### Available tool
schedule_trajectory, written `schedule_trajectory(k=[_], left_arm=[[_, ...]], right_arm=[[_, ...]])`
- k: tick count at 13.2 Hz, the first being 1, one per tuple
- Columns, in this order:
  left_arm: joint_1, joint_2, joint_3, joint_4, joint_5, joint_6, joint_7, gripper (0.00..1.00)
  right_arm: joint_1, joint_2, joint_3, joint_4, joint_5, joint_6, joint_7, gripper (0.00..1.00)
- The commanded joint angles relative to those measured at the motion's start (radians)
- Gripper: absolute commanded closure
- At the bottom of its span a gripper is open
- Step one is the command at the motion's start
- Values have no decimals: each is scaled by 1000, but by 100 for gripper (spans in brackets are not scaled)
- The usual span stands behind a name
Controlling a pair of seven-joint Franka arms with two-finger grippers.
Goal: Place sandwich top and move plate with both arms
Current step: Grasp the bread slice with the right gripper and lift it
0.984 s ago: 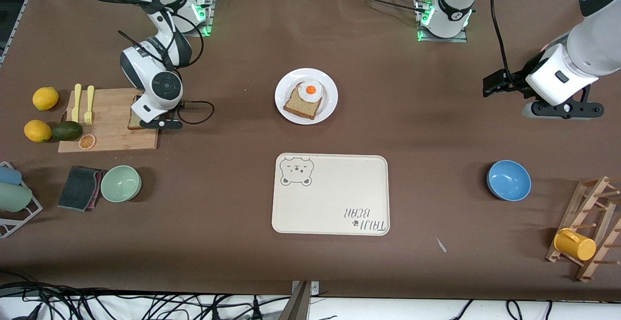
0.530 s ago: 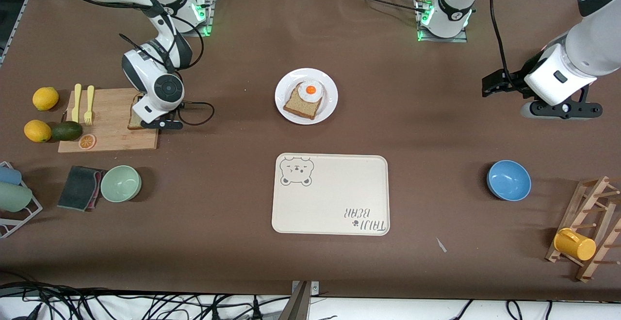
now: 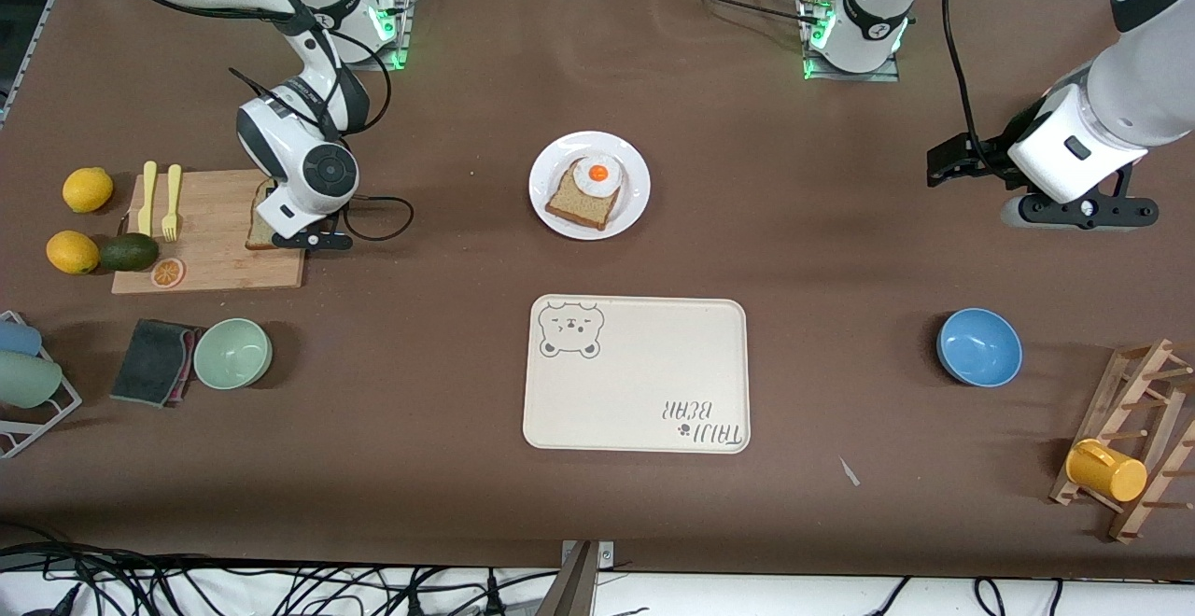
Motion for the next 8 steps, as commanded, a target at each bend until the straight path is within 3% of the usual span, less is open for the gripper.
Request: schedule_trajectory(k=[1,2,5,8], left_arm=[[-1,2,1,8,-8,-10,20,0],[-1,2,1,7,-10,-10,20,0],[1,0,1,8,-8,-10,20,0],[-1,2,-1,8,-8,-10,19,0]], right_arm=[[-8,-100,23,-4,-3,-28,-24,100],[-8,-140,50,-3,32,-36,-27,100],[-7,-236,217,11,190,-45,-15,100],[2,-245,299,130,366,-77,-3,100]])
